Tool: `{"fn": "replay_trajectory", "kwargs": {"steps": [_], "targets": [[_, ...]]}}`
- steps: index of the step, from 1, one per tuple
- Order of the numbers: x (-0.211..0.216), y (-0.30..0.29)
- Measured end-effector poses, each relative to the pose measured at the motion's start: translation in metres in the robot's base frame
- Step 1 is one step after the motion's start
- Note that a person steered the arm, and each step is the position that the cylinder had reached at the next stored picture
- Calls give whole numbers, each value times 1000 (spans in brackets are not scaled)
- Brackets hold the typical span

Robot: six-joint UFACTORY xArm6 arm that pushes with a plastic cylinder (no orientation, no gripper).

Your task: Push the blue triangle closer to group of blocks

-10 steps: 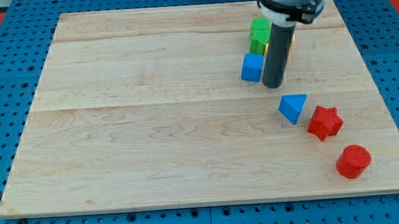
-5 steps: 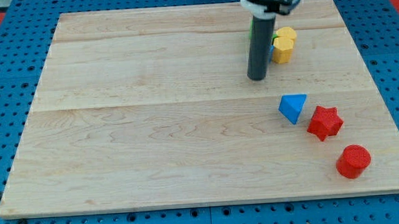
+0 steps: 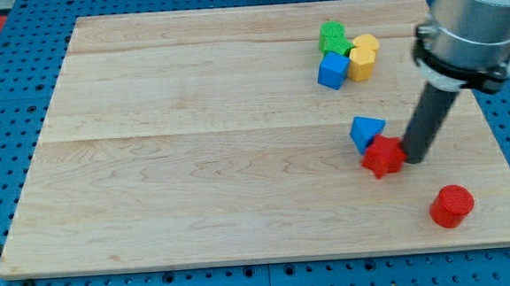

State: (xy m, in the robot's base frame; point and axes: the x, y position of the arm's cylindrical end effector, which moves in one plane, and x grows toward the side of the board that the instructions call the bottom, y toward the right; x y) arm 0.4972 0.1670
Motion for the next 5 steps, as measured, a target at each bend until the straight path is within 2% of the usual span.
{"fn": "replay_trajectory", "kwargs": {"steps": [2, 4, 5], "targets": [[-57, -47], [-45, -92], [-66, -128]]}}
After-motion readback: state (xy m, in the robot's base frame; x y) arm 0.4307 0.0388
